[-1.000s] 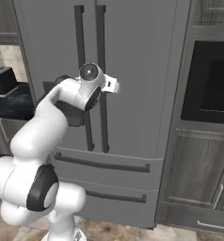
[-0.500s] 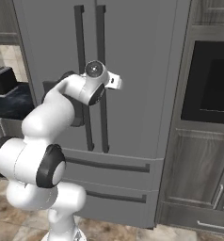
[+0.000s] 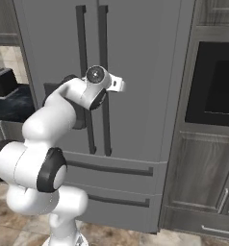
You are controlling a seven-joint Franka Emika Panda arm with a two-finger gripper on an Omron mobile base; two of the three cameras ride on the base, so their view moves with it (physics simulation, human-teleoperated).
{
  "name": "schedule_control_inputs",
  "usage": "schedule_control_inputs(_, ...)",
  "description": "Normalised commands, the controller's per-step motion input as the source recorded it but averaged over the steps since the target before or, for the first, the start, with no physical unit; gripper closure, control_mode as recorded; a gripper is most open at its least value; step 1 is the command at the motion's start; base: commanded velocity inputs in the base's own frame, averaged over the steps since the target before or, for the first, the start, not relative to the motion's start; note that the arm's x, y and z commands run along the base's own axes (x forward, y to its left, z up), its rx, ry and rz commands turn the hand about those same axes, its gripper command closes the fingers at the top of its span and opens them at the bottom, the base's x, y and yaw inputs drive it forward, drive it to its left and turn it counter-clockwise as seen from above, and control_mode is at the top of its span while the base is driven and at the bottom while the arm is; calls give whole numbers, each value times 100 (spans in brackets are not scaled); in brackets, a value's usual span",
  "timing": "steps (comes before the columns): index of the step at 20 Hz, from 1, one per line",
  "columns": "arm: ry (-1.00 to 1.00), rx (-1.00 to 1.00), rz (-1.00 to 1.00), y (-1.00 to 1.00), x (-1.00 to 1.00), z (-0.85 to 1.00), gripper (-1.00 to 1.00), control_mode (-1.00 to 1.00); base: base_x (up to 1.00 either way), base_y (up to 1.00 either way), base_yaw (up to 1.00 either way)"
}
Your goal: Retrieve the sausage and cheese from the fridge and place them on the cutting board on the counter.
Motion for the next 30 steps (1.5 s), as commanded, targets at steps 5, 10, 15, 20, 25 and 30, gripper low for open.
schedule_control_inputs(5,0,0,0,0,6,-4,100,-100,0,0,0)
schedule_control_inputs(10,0,0,0,0,0,0,100,-100,0,0,0)
schedule_control_inputs(15,0,0,2,0,-23,0,100,-100,0,0,0)
schedule_control_inputs(20,0,0,3,-41,-100,0,100,-100,0,0,0)
schedule_control_inputs(25,6,2,1,-69,-100,0,100,-100,0,0,0)
schedule_control_inputs(30,10,4,4,-77,-80,0,100,-100,0,0,0)
